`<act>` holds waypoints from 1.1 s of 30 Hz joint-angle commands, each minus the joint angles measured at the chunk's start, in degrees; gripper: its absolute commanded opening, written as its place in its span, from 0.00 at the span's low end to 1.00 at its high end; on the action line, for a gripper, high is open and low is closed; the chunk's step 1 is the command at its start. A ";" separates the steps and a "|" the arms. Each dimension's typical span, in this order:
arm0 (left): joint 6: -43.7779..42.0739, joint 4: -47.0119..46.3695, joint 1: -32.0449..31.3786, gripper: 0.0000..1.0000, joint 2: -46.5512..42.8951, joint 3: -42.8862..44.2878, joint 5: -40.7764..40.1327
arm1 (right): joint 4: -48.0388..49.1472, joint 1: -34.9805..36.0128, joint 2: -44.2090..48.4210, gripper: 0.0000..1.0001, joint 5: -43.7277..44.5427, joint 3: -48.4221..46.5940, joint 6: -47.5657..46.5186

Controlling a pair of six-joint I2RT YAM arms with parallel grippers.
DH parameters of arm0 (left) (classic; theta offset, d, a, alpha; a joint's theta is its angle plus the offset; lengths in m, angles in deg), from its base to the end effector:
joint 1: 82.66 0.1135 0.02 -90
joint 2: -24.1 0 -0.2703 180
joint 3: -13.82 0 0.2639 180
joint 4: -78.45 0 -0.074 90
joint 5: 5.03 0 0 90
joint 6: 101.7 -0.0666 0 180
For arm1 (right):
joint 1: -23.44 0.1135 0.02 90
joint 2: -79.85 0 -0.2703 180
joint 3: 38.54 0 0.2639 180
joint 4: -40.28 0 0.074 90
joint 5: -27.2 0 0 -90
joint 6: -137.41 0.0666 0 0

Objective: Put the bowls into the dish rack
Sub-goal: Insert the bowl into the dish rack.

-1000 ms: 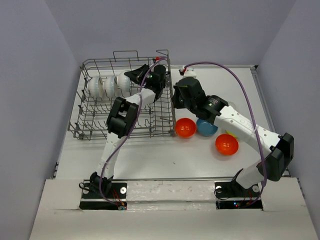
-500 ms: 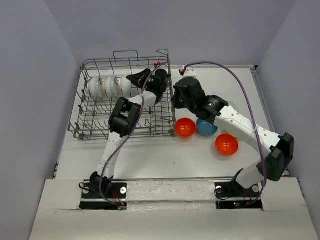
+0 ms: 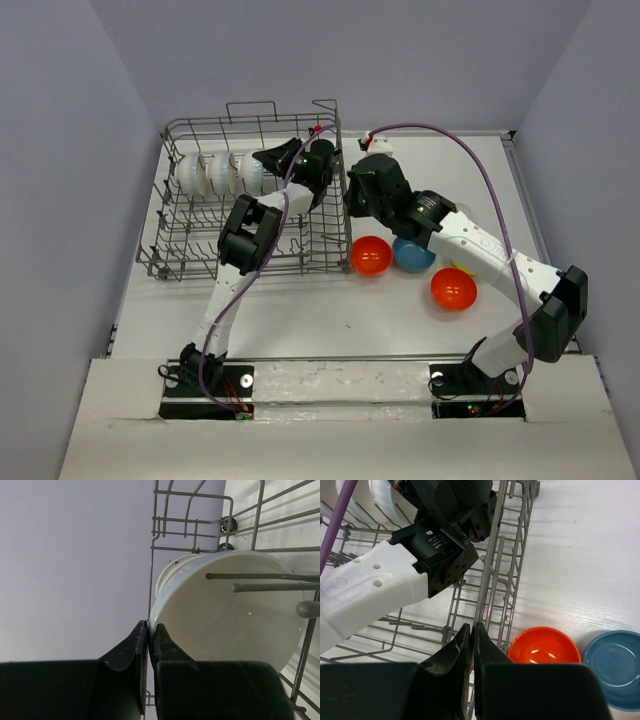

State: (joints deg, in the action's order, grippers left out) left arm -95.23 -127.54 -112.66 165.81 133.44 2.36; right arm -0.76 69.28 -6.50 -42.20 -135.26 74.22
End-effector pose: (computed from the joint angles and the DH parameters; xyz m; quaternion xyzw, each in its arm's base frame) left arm 0.5172 -0.2223 0.1874 0.1646 0.6845 0.6495 0.2872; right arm 0.2813 0.2560 0.3612 -0.0540 0.8578 0.1633 0.4844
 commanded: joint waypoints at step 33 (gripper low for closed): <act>2.49 -5.69 -2.52 0.63 -3.81 -5.23 -2.73 | -0.84 0.56 -1.11 0.01 0.67 -2.56 -1.67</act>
State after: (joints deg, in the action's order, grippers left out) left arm -95.55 -131.98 -114.02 165.00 129.70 -0.07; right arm -1.28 69.28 -6.65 -41.72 -135.65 74.22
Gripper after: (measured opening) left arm 0.617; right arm 0.068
